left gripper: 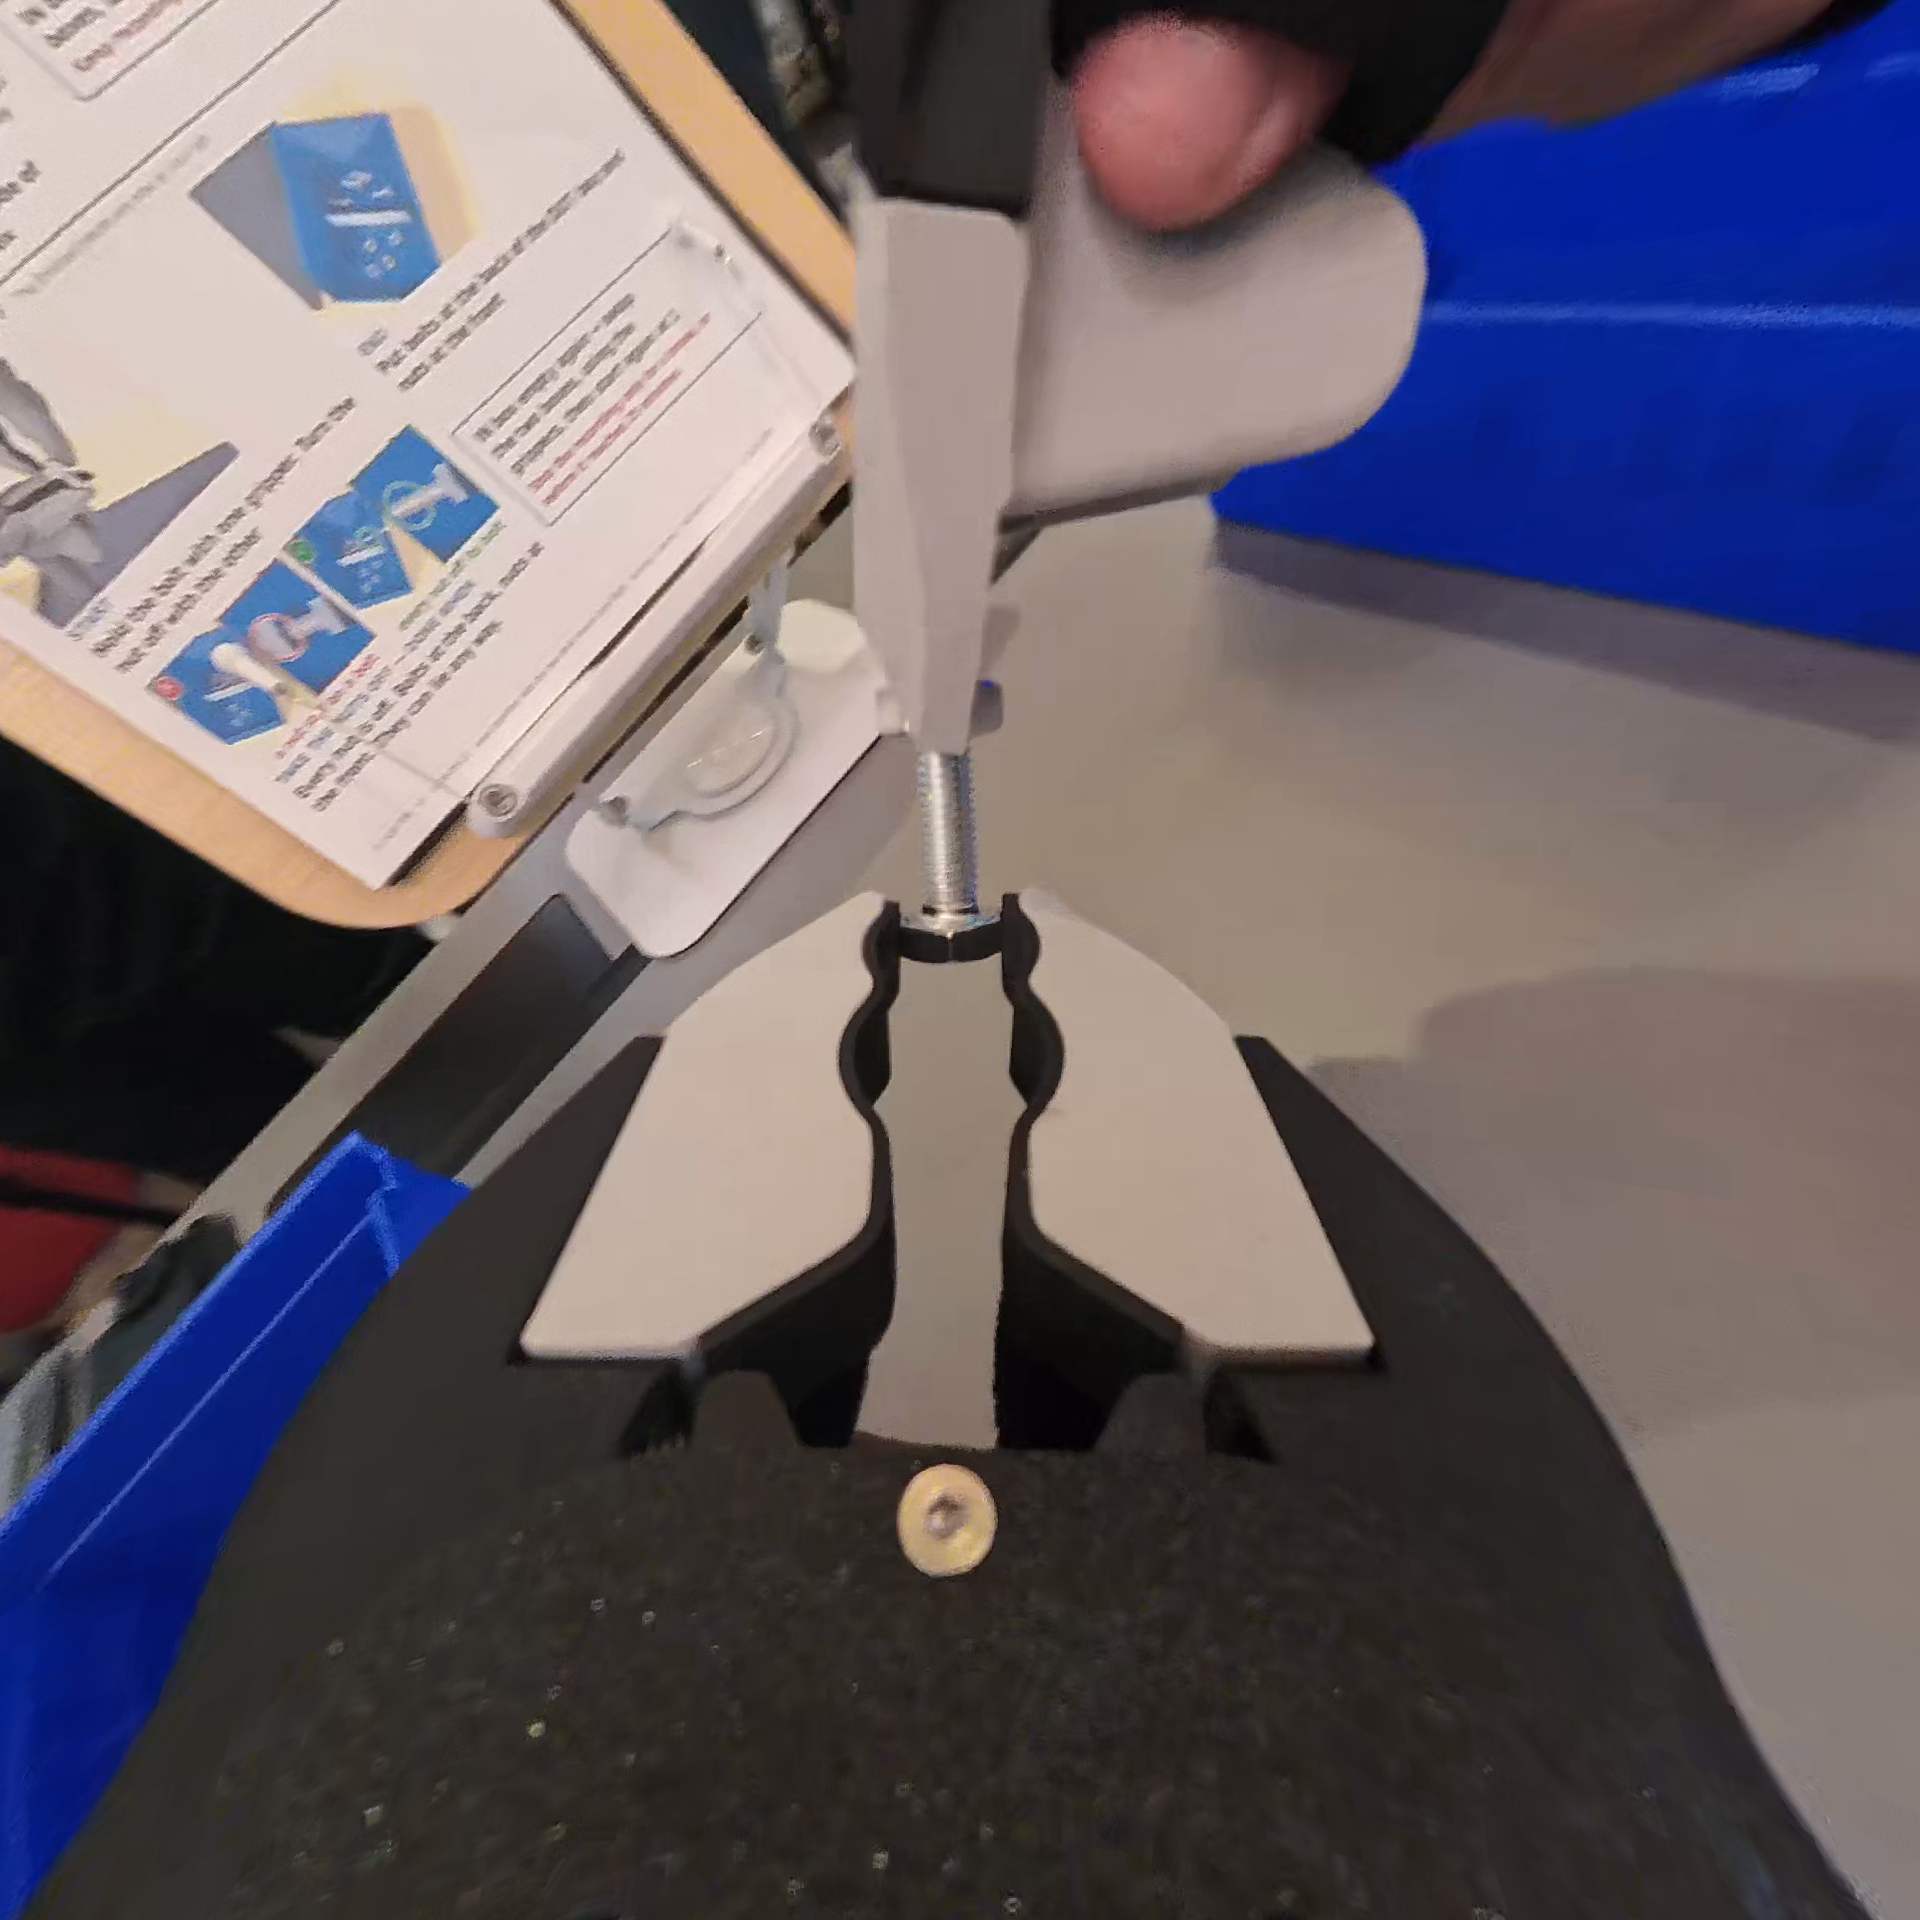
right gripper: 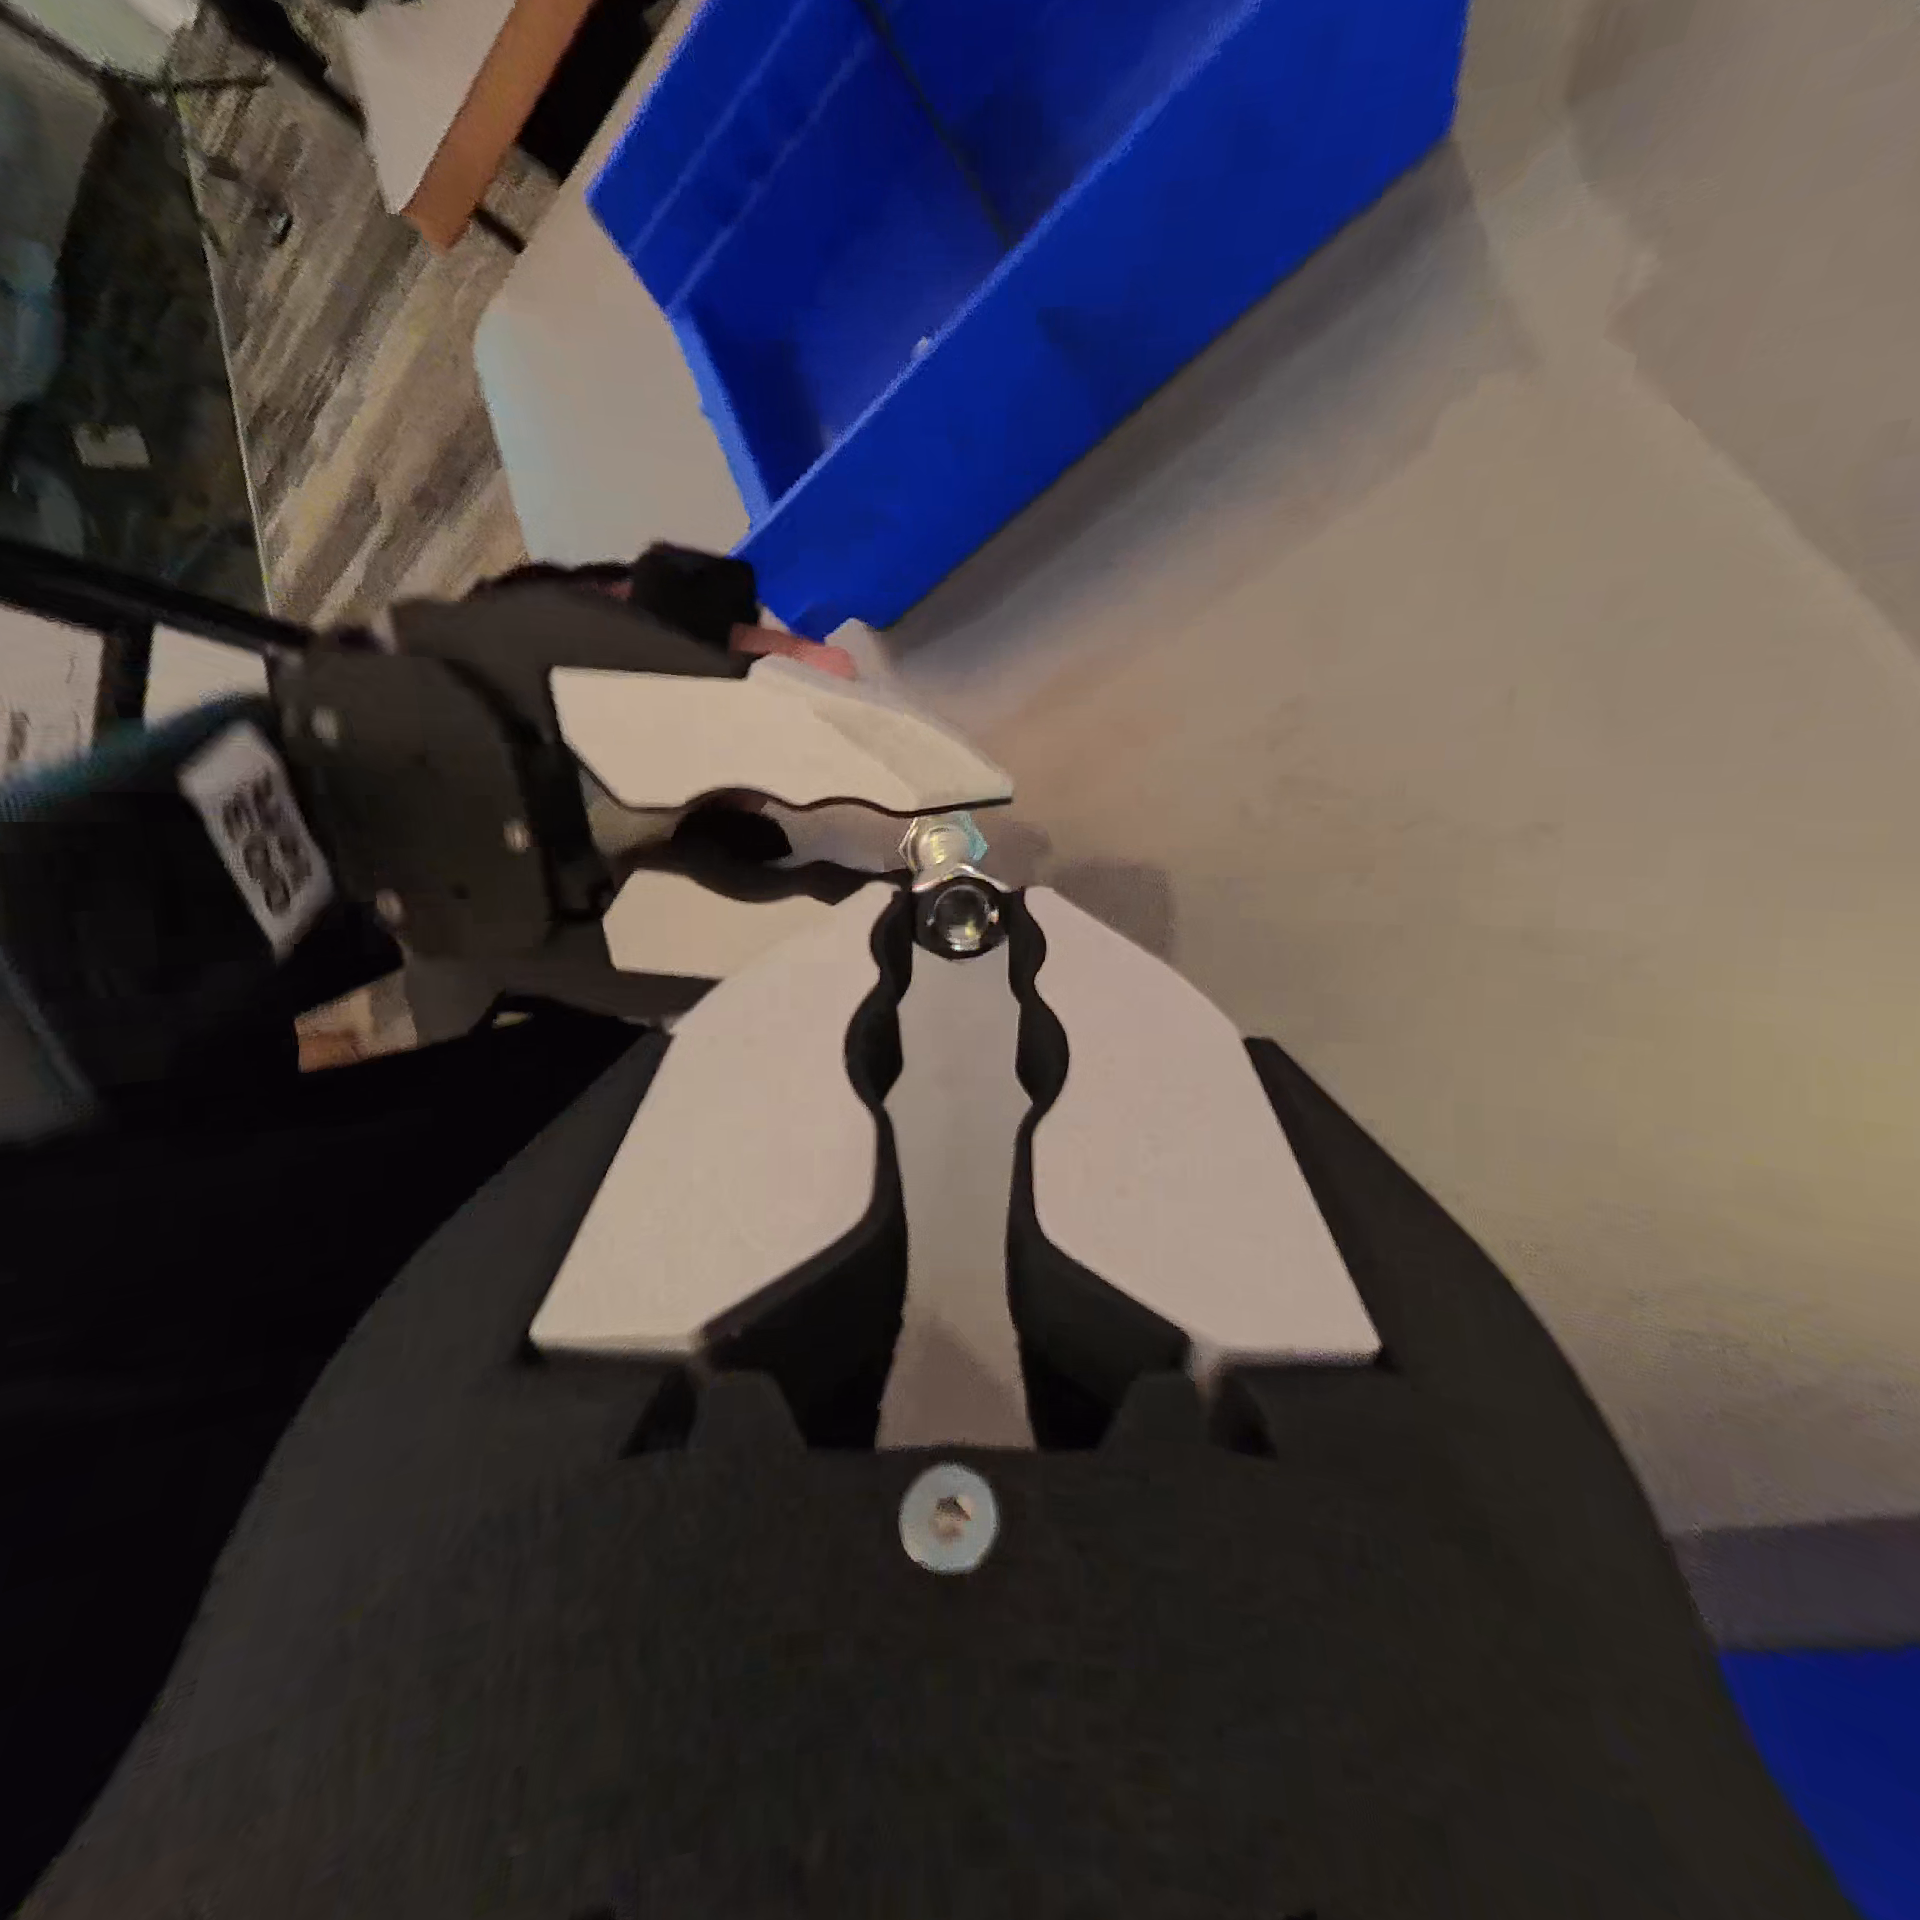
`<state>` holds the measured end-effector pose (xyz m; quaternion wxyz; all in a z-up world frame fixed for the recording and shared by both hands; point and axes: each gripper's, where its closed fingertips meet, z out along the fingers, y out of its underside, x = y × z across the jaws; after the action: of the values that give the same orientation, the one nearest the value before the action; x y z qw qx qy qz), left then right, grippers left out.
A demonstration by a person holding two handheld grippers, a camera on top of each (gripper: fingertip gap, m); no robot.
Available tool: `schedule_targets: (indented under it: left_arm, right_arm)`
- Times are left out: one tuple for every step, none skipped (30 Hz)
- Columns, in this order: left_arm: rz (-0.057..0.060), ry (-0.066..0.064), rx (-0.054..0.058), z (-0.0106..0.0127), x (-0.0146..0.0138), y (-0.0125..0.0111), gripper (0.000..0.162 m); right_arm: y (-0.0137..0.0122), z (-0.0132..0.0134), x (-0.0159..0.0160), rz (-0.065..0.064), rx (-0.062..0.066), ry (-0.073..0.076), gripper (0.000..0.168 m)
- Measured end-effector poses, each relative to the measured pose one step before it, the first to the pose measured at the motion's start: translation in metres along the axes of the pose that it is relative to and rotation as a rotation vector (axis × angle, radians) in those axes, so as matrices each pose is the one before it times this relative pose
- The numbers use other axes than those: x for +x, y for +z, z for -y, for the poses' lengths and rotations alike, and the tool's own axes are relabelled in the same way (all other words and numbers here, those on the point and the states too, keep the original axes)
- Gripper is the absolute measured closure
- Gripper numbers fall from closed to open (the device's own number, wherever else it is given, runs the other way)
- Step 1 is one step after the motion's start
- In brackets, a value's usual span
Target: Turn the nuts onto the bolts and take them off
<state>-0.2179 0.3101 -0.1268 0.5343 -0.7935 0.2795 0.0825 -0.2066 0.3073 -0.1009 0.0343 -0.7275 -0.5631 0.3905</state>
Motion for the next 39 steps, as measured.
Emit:
schedule_targets:
  left_arm:
    - [0.0430,0.0248,-0.0232,-0.00370,-0.00213,0.00349,0.145]
    - [0.0299,0.0279,-0.0251,-0.00431,-0.00011,0.00385,0.145]
    - [0.0275,0.0133,-0.0201,-0.00347,0.00021,0.00336,0.145]
    - [0.0234,0.0049,-0.0078,-0.00212,0.00013,0.00233,0.145]
    - [0.0109,0.0027,-0.0121,-0.00232,0.00086,0.00230,0.145]
    - [0.0016,-0.0039,-0.0124,-0.00216,0.00121,0.00194,0.145]
    - [-0.0050,-0.0123,-0.0058,-0.00137,0.00138,0.00176,0.145]
    - [-0.0078,-0.0163,-0.0008,-0.00082,0.00135,0.00132,0.145]
    - [-0.0079,-0.0216,0.0038,-0.00012,0.00056,0.00083,0.145]
    - [-0.0123,-0.0225,0.0032,0.00021,0.00035,0.00072,0.145]
    - [-0.0137,-0.0216,0.0037,0.00048,0.00001,0.00054,0.145]
    - [-0.0139,-0.0225,0.0079,0.00078,-0.00027,0.00036,0.145]
    - [-0.0143,-0.0220,0.0089,0.00098,-0.00036,0.00002,0.145]
    - [-0.0176,-0.0243,0.0058,0.00032,-0.00013,-0.00012,0.145]
    - [-0.0091,-0.0212,0.0089,0.00043,-0.00132,-0.00054,0.145]
    - [-0.0066,-0.0207,0.0080,-0.00021,-0.00194,-0.00070,0.145]
    - [-0.0288,-0.0267,0.0129,-0.00013,0.00049,-0.00069,0.145]
    - [-0.0448,-0.0342,0.0251,0.00099,0.00212,-0.00106,0.145]
    - [-0.0385,-0.0403,0.0257,0.00076,0.00059,-0.00140,0.145]
    - [-0.0533,-0.0250,0.0336,0.00182,0.00262,-0.00153,0.145]
    - [-0.0652,-0.0179,0.0467,0.00355,0.00477,-0.00239,0.144]
    - [-0.0486,-0.0242,0.0449,0.00355,0.00274,-0.00295,0.145]
    - [-0.0584,-0.0400,0.0342,0.00276,0.00364,-0.00274,0.145]
    - [-0.0589,-0.0582,0.0342,0.00310,0.00315,-0.00283,0.145]
    - [-0.0557,-0.0601,0.0317,0.00329,0.00244,-0.00304,0.145]
    - [-0.0598,-0.0582,0.0346,0.00409,0.00320,-0.00322,0.145]
    - [-0.0680,-0.0478,0.0314,0.00409,0.00513,-0.00320,0.145]
    - [-0.0616,-0.0358,0.0218,0.00333,0.00537,-0.00278,0.145]
    - [-0.0444,-0.0240,0.0272,0.00386,0.00437,-0.00254,0.145]
    - [-0.0469,-0.0237,0.0222,0.00332,0.00502,-0.00180,0.145]
    - [-0.0510,-0.0216,0.0148,0.00254,0.00605,-0.00100,0.145]
    - [-0.0355,-0.0119,0.0157,0.00229,0.00471,-0.00053,0.145]
    - [-0.0326,-0.0116,0.0045,0.00062,0.00453,0.00022,0.145]
    - [-0.0248,-0.0058,-0.0036,-0.00060,0.00379,0.00088,0.145]
    - [-0.0192,0.0004,-0.0016,-0.00050,0.00352,0.00084,0.145]
    - [-0.0196,0.0000,0.0004,-0.00033,0.00356,0.00099,0.145]
    - [-0.0147,-0.0038,0.0027,0.00006,0.00246,0.00099,0.145]
    - [-0.0123,-0.0090,-0.0001,0.00000,0.00147,0.00094,0.145]
    - [-0.0075,-0.0039,-0.0008,-0.00021,0.00061,0.00056,0.145]
  right_arm:
    - [0.00280,0.00019,0.00398,-0.0101,-0.0025,0.0620,0.151]
    - [0.00309,-0.00139,0.00414,-0.0080,-0.0149,0.0767,0.151]
    - [0.00265,-0.00050,0.00313,0.0035,-0.0113,0.0757,0.151]
    - [0.00174,0.00071,0.00258,0.0122,-0.0013,0.0615,0.151]
    - [0.00188,-0.00024,0.00256,0.0089,-0.0044,0.0467,0.151]
    - [0.00168,-0.00016,0.00258,0.0012,0.0000,0.0270,0.151]
    - [0.00114,0.00005,0.00197,-0.0054,0.0024,0.0108,0.151]
    - [0.00060,-0.00034,0.00102,-0.0112,-0.0020,-0.0034,0.151]
    - [0.00015,0.00018,-0.00068,-0.0072,0.0013,-0.0083,0.150]
    - [0.00000,0.00067,-0.00261,0.0042,0.0058,-0.0084,0.144]
    - [-0.00024,0.00089,-0.00240,0.0006,0.0067,-0.0104,0.140]
    - [-0.00057,0.00128,-0.00189,-0.0022,0.0081,-0.0179,0.137]
    - [-0.00069,0.00113,-0.00131,-0.0027,0.0068,-0.0184,0.134]
    - [-0.00119,0.00054,-0.00203,0.0064,0.0052,-0.0128,0.131]
    - [-0.00208,0.00058,-0.00122,0.0044,0.0055,-0.0155,0.128]
    - [-0.00350,0.00145,0.00023,-0.0067,0.0142,-0.0250,0.125]
    - [-0.00497,0.00309,-0.00104,0.0019,0.0282,-0.0306,0.122]
    - [-0.00564,0.00411,-0.00212,0.0125,0.0379,-0.0316,0.121]
    - [-0.00592,0.00481,-0.00376,0.0210,0.0466,-0.0456,0.118]
    - [-0.00591,0.00507,-0.00364,0.0172,0.0561,-0.0545,0.116]
    - [-0.00518,0.00445,-0.00414,0.0181,0.0656,-0.0682,0.114]
    - [-0.00413,0.00267,-0.00352,0.0106,0.0661,-0.0762,0.113]
    - [-0.00366,0.00230,-0.00396,0.0120,0.0755,-0.0741,0.106]
    - [-0.00422,0.00434,-0.00550,0.0148,0.0977,-0.0641,0.096]
    - [-0.00485,0.00476,-0.00898,0.0288,0.1121,-0.0603,0.092]
    - [-0.00399,0.00293,-0.00948,0.0285,0.0995,-0.0471,0.087]
    - [-0.00269,-0.00035,-0.00769,0.0217,0.0693,-0.0239,0.083]
    - [-0.00094,-0.00441,-0.00883,0.0408,0.0405,-0.0029,0.083]
    - [0.00115,-0.00732,-0.00706,0.0412,0.0176,0.0125,0.081]
    - [0.00201,-0.00604,-0.00358,0.0264,0.0211,0.0165,0.079]
    - [0.00259,-0.00484,-0.00407,0.0349,0.0212,0.0125,0.079]
    - [0.00318,-0.00305,-0.00295,0.0291,0.0204,0.0079,0.077]
    - [0.00324,-0.00194,-0.00064,0.0136,0.0142,0.0056,0.074]
    - [0.00348,-0.00110,-0.00081,0.0147,0.0068,0.0074,0.073]
    - [0.00393,-0.00038,-0.00322,0.0299,0.0033,0.0101,0.073]
    - [0.00430,-0.00011,-0.00254,0.0241,0.0020,0.0082,0.072]
    - [0.00435,-0.00015,-0.00301,0.0231,0.0003,0.0028,0.071]
    - [0.00421,-0.00062,-0.00361,0.0251,-0.0029,0.0033,0.072]
    - [0.00354,-0.00048,-0.00324,0.0193,-0.0044,0.0018,0.072]
